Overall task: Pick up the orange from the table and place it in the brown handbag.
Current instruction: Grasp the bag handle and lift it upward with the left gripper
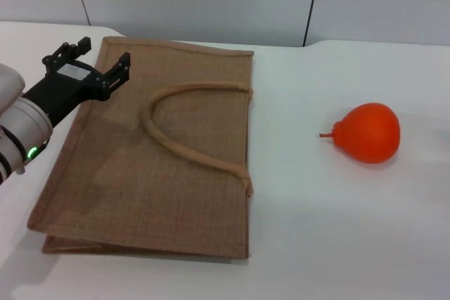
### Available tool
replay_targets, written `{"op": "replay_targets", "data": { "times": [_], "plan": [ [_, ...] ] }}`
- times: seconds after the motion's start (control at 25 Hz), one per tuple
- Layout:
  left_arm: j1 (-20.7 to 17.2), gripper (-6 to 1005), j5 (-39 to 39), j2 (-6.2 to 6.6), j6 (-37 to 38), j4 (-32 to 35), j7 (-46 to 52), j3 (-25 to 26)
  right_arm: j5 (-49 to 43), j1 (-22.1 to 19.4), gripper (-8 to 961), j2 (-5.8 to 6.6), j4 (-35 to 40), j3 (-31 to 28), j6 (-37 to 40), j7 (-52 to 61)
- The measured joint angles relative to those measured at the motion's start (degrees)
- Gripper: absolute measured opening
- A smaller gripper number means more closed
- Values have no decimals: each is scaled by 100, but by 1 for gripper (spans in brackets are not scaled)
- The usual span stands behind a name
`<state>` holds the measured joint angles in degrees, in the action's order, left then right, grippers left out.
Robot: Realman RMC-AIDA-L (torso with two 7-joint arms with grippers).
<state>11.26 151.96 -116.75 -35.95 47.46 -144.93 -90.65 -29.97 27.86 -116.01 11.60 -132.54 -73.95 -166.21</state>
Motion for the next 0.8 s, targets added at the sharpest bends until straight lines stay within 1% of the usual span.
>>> {"op": "replay_targets", "data": {
  "times": [0.6, 0.72, 0.8],
  "plan": [
    [15, 766, 0, 4, 0, 0, 8, 14, 0, 18, 892, 0, 0, 0, 75, 6],
    [68, 767, 0, 4, 0, 19, 131, 13, 0, 18, 892, 2, 0, 0, 101, 17],
    [91, 767, 0, 7, 0, 78, 394, 11, 0, 19, 892, 5, -1, 3, 157, 25]
  ]
}}
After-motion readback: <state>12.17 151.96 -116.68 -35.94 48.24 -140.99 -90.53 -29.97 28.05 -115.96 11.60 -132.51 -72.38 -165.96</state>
